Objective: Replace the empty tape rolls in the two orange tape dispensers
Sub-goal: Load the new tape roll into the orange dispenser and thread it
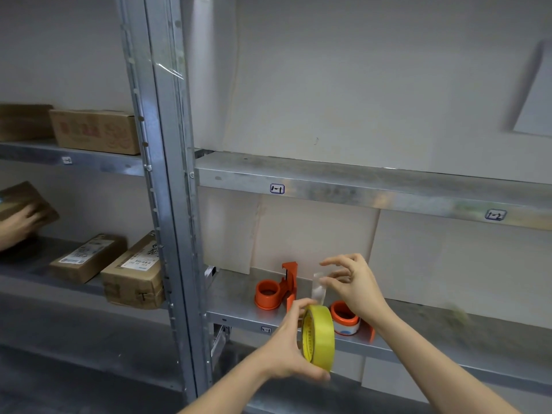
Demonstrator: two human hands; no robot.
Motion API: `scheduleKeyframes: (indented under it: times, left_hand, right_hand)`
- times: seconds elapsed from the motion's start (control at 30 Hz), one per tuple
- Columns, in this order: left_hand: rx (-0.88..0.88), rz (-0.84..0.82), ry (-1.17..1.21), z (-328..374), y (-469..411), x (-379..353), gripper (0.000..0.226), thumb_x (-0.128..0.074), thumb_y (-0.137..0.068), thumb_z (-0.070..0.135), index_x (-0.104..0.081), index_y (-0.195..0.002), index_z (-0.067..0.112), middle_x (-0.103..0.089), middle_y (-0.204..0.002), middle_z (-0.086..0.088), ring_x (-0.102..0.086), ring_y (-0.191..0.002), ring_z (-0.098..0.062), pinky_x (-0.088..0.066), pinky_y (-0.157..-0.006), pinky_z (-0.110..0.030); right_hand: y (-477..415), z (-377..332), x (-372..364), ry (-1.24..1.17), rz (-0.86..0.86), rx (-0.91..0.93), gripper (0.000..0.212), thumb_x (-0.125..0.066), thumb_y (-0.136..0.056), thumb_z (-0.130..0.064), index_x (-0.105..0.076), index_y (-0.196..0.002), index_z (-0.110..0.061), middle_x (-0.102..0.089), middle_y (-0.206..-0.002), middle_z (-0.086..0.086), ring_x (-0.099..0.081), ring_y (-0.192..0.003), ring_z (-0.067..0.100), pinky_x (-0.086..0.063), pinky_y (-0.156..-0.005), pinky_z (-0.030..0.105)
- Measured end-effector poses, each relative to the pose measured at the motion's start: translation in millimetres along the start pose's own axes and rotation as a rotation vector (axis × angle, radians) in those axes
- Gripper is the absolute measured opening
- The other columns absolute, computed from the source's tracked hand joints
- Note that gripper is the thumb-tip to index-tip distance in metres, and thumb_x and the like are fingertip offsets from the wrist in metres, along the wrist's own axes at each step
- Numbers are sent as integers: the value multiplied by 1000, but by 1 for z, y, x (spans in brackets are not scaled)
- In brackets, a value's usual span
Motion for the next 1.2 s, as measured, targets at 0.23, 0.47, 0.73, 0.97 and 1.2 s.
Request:
scheduleKeyframes:
  times: [0.23, 0.47, 0.73, 0.97, 1.2]
  left_hand:
    - [-16, 1, -23, 1, -5, 8, 107, -92, -58, 29, -20, -132, 57, -35, -136, 22, -37, -130, 4, -39, -110, -28]
    - [-20, -15, -42, -3, -9, 12, 107, -93, -57, 35, -18, -129, 61, -35, -135, 24, -36, -129, 7, -32, -102, -15]
    - [3, -17, -11, -9, -7, 16, 113, -95, -53, 38, -21, -134, 58, -36, -138, 22, -35, -136, -2, -40, -114, -42]
    - [27, -39, 4, -16, -5, 19, 112, -95, -54, 36, -19, -133, 62, -34, -137, 25, -35, -134, 2, -39, -115, -42]
    - [34, -58, 38, -26, -10, 20, 117, -95, -58, 28, -15, -138, 62, -30, -141, 30, -29, -133, 14, -36, -117, -39]
  right_hand:
    - [-3, 13, -6, -5, -39, -42, 25, -68, -83, -34, -63, -107, -39, -61, -67, -5, -57, -62, 2, -45, -62, 15]
    - [-8, 10, -15, -151, -88, -56, 21, -67, -86, -17, -71, -90, -37, -72, -77, -17, -64, -75, -4, -46, -66, 8]
    - [-7, 12, -18, -249, -195, -144, 20, -62, -88, -14, -75, -89, -29, -75, -93, -11, -66, -91, -3, -48, -75, 7]
    - [-3, 6, -23, -10, -235, -46, 51, -78, -74, -18, -61, -121, -23, -60, -116, -13, -62, -101, 2, -48, -80, 8]
    - [0, 5, -33, -12, -206, -4, 62, -77, -76, -11, -51, -131, -22, -52, -125, -12, -69, -87, 3, -55, -78, 14]
Point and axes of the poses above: each hand's wrist, its own y-axis away from the middle knuckle, its own x-axis out of the back of the hand, z = x × y, the point moved 3 cm from there along -y, towards the middle knuckle
